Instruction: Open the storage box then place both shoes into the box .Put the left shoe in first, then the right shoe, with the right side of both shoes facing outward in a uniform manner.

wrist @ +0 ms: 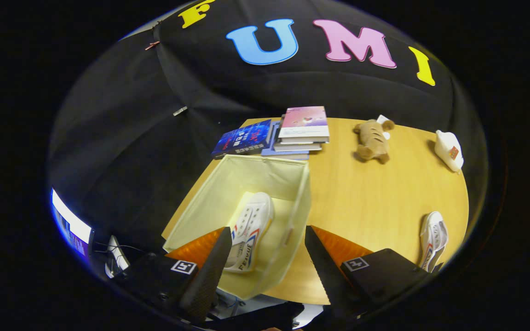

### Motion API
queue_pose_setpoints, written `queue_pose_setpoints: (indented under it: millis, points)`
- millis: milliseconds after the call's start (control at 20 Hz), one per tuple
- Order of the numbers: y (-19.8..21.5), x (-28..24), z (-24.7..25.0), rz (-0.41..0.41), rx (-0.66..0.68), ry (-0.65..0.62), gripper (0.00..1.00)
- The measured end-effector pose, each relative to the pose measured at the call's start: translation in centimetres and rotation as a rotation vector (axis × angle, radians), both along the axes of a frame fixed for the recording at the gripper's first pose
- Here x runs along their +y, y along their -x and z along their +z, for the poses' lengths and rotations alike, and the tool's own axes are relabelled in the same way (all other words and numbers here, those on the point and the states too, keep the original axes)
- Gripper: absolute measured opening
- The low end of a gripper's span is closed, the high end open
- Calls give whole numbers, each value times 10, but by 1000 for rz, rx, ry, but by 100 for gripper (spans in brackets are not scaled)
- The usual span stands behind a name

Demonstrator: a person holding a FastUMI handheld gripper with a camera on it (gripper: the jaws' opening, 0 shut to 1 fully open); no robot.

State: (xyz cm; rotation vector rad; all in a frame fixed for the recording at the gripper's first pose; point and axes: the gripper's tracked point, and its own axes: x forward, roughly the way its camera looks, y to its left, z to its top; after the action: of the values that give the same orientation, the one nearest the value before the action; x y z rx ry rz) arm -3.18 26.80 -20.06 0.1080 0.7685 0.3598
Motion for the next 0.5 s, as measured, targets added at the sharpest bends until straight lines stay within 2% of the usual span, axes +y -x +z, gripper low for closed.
queue_pose_setpoints:
  millis: [150, 350, 500]
  points:
    - [4, -79, -3, -83, -30, 46, 99]
    - [22, -205, -24, -192, 9, 145, 99]
    - [38, -287, -48, -242, 52, 216, 99]
